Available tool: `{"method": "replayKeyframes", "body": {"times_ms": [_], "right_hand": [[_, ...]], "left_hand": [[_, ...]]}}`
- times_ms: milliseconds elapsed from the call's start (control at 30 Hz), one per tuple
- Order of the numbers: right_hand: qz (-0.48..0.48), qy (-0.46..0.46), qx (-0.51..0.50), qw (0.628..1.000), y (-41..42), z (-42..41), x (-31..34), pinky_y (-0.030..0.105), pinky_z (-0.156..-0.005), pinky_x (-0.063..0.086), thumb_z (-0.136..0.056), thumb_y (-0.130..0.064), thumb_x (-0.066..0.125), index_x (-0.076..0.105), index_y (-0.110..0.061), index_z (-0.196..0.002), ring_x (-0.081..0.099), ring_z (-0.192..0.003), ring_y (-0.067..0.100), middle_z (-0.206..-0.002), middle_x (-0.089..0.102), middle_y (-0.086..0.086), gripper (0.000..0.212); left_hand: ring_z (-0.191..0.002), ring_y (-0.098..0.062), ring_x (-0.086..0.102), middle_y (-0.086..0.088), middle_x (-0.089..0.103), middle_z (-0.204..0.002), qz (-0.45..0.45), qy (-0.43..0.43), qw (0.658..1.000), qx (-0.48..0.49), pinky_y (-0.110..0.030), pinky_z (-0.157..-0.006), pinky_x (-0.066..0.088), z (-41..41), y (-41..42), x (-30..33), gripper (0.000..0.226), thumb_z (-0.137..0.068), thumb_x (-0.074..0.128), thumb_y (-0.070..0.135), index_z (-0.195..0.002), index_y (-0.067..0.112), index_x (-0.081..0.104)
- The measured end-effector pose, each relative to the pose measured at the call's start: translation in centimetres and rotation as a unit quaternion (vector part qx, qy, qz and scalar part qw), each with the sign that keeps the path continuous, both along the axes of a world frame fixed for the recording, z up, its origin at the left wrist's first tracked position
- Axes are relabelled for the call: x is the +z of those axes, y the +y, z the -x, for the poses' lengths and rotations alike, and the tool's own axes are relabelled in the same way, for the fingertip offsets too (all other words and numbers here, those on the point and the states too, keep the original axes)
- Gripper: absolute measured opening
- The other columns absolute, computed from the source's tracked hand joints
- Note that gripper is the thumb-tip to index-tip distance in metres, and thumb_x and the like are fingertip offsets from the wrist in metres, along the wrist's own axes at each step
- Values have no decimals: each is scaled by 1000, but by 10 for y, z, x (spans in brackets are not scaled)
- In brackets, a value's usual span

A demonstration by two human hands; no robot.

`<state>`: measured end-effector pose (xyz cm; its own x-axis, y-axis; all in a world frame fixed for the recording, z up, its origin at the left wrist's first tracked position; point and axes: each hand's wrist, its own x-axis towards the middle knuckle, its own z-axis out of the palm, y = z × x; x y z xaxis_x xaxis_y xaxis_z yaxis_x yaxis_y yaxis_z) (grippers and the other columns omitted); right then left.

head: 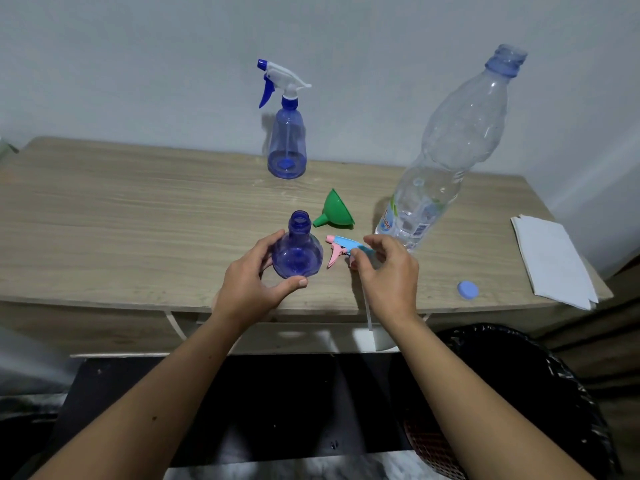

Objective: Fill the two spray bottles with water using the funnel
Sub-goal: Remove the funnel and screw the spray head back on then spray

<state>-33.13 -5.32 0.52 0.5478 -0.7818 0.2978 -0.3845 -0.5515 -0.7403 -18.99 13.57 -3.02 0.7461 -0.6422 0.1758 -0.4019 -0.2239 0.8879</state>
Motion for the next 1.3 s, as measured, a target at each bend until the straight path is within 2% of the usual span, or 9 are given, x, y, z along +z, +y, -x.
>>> {"method": "replayKeyframes", "body": {"times_ms": [167, 267, 400, 467, 600, 767, 900, 1067, 1300], "right_hand": [[-38, 72, -28, 996, 8, 4, -6, 37, -92, 51, -86, -46, 82, 75, -10, -113, 65, -101, 24, -108, 70, 7, 46], [-74, 91, -54, 992, 10, 0, -7, 36, -85, 51, -83, -53, 80, 77, -14, -102, 66, -96, 26, -98, 71, 6, 43], [-114, 87, -68, 987, 11, -4, 1, 33, -77, 51, -85, -40, 79, 71, -21, -78, 68, -86, 27, -76, 71, 1, 22], [-128, 79, -76, 986, 12, -3, 6, 28, -76, 47, -87, -36, 77, 71, -22, -81, 68, -85, 25, -72, 70, -4, 16], [-127, 29, -70, 989, 16, 4, 22, 31, -78, 52, -91, -37, 73, 76, -18, -91, 66, -76, 19, -64, 65, -9, 19], [-195, -90, 21, 976, 24, 0, 55, 20, -74, 54, -98, -26, 75, 70, -26, -111, 61, -69, 1, -81, 69, -8, 14], [-234, -162, 83, 955, 26, -14, 85, 21, -82, 59, -102, -21, 68, 69, -9, -130, 70, -85, 3, -100, 73, -4, 30], [-208, -225, 125, 944, 28, -31, 125, 28, -86, 60, -102, -15, 68, 66, -2, -127, 66, -76, 1, -79, 70, -15, 28], [-156, -268, 157, 938, 36, -51, 153, 26, -84, 59, -102, -16, 69, 66, -6, -121, 65, -83, 13, -102, 67, -2, 22]], "left_hand": [[-133, -4, 67, 10, 69, -146, -6, 3, 1000, 1, -40, -119, 53, 0, 0, 0, 101, -71, 101, 45, -158, 34, 51], [-131, -1, 67, 12, 70, -144, 4, 3, 1000, -1, -38, -119, 53, 1, 0, 0, 100, -71, 102, 42, -158, 32, 53], [-132, -4, 67, 9, 69, -145, -2, -7, 1000, -2, -35, -119, 52, 0, 0, 0, 99, -74, 103, 38, -159, 31, 52], [-132, -4, 67, 8, 69, -146, 1, -9, 1000, -6, -34, -119, 52, 0, 1, 0, 100, -74, 103, 38, -159, 29, 52], [-130, -2, 67, 11, 68, -144, -2, -11, 1000, -7, -31, -119, 52, 2, 1, 2, 99, -74, 102, 38, -159, 29, 52], [-132, -5, 68, 9, 70, -146, 1, -8, 1000, -11, -37, -118, 54, 2, 3, 3, 102, -70, 96, 58, -159, 31, 53], [-130, -1, 68, 11, 71, -143, 6, -5, 1000, -14, -37, -118, 53, 1, 3, 3, 102, -70, 92, 63, -158, 32, 53], [-131, 0, 67, 12, 71, -145, 12, 6, 1000, -21, -40, -119, 53, 0, 4, 3, 102, -70, 93, 60, -159, 29, 54], [-132, -2, 67, 9, 70, -147, 13, 8, 1000, -24, -40, -119, 53, 0, 4, 4, 101, -72, 94, 56, -159, 27, 54]]}}
